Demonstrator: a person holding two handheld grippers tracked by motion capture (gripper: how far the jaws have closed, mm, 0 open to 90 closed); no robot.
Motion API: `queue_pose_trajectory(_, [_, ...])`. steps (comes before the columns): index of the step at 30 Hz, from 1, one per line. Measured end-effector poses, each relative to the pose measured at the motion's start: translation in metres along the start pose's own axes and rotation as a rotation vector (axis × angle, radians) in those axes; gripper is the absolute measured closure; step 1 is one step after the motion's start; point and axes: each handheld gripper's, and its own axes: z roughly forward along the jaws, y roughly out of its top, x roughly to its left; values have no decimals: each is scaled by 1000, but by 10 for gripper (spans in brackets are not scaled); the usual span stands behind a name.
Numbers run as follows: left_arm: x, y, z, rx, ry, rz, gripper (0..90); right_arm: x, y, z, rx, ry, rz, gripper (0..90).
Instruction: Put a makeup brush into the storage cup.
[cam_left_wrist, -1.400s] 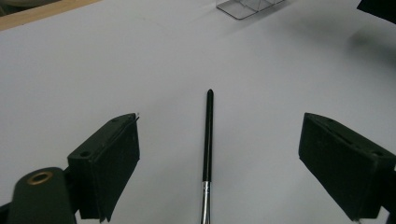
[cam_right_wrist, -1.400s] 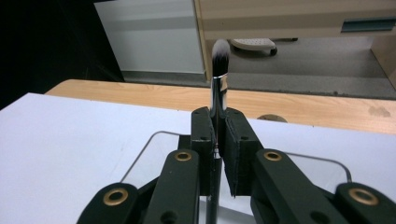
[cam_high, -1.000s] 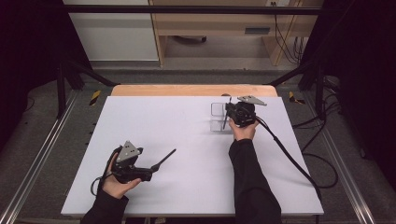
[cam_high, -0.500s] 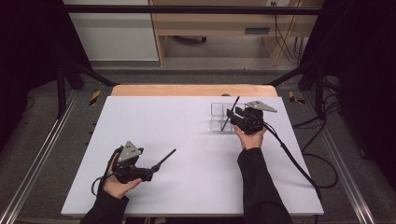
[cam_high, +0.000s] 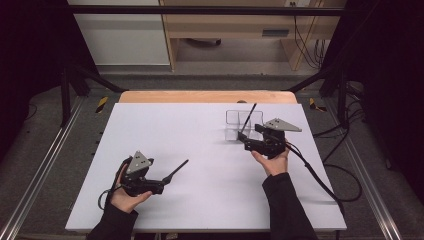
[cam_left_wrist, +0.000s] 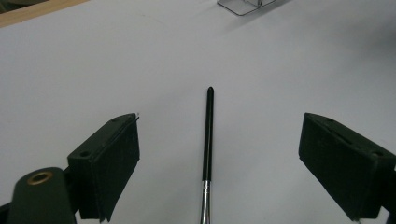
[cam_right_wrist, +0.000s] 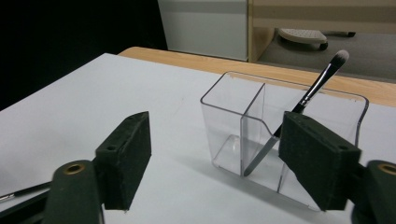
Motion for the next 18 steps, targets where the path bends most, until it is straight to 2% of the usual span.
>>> queue_pose_trajectory(6, [0,0,0,0,2,-2,116,3,-5,-15,0,20,-13,165])
queue_pose_trajectory(18, [1,0,-1,-3,5,-10,116,3,-17,-40,-9,61,-18,113])
